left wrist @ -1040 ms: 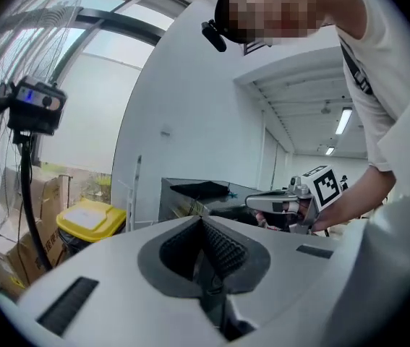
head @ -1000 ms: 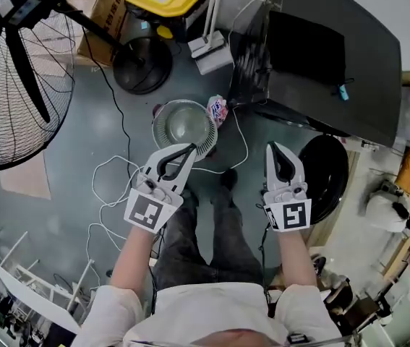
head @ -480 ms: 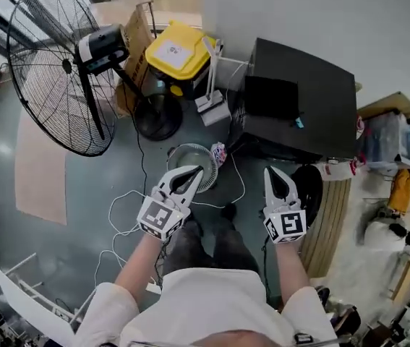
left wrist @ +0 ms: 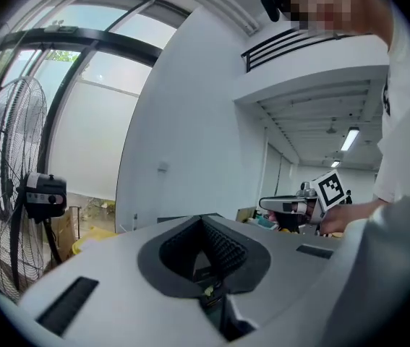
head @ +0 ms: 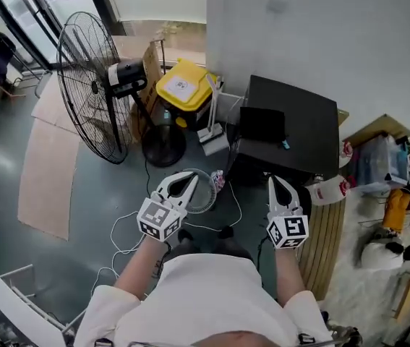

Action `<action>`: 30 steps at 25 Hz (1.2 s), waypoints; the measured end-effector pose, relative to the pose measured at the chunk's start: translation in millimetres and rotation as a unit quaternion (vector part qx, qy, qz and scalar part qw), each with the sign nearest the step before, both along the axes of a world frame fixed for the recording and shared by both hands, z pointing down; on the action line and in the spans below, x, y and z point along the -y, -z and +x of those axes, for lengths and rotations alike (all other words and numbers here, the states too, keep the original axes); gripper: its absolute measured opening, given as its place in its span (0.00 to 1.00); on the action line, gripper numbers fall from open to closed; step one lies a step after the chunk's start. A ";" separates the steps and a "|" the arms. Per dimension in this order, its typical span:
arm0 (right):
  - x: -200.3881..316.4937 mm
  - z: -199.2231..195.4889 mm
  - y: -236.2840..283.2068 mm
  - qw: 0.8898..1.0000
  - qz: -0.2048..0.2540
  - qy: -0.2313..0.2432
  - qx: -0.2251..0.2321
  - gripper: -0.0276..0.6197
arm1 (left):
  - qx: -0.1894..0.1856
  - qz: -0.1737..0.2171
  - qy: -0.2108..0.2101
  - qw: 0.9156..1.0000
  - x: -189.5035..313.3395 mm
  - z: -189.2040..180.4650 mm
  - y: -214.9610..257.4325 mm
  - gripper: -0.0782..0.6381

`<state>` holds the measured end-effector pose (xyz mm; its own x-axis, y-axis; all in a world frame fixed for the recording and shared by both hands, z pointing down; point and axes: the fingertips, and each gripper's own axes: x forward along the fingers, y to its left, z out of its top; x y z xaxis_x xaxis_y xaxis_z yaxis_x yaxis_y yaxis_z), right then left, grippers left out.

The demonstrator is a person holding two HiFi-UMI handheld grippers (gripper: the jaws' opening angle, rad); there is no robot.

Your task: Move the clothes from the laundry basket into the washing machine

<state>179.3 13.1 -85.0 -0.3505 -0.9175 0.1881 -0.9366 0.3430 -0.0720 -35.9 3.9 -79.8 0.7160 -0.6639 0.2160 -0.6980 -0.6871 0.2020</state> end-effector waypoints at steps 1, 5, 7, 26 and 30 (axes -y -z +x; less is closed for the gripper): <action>-3.9 1.0 4.7 1.000 0.001 0.000 -0.002 0.06 | -0.002 0.001 0.003 1.000 -2.5 -1.4 4.7 0.12; -19.5 3.3 21.7 1.000 0.010 -0.001 -0.014 0.06 | -0.007 0.014 0.007 1.000 -10.1 -3.4 24.1 0.12; -27.6 4.8 27.2 1.000 0.015 -0.004 -0.017 0.06 | -0.007 0.022 0.005 1.000 -13.6 -2.7 30.8 0.12; -73.5 31.1 36.7 0.998 0.024 -0.042 -0.027 0.06 | -0.001 0.046 -0.021 0.999 -39.2 15.1 40.5 0.12; -72.6 31.9 38.8 0.998 0.025 -0.042 -0.026 0.06 | -0.002 0.045 -0.020 0.999 -40.3 16.0 39.9 0.12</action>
<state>211.2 85.7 -123.7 -0.2634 -0.9518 0.1568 -0.9641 0.2656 -0.0075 -19.9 44.2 -119.6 0.7434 -0.6509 0.1540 -0.6685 -0.7303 0.1404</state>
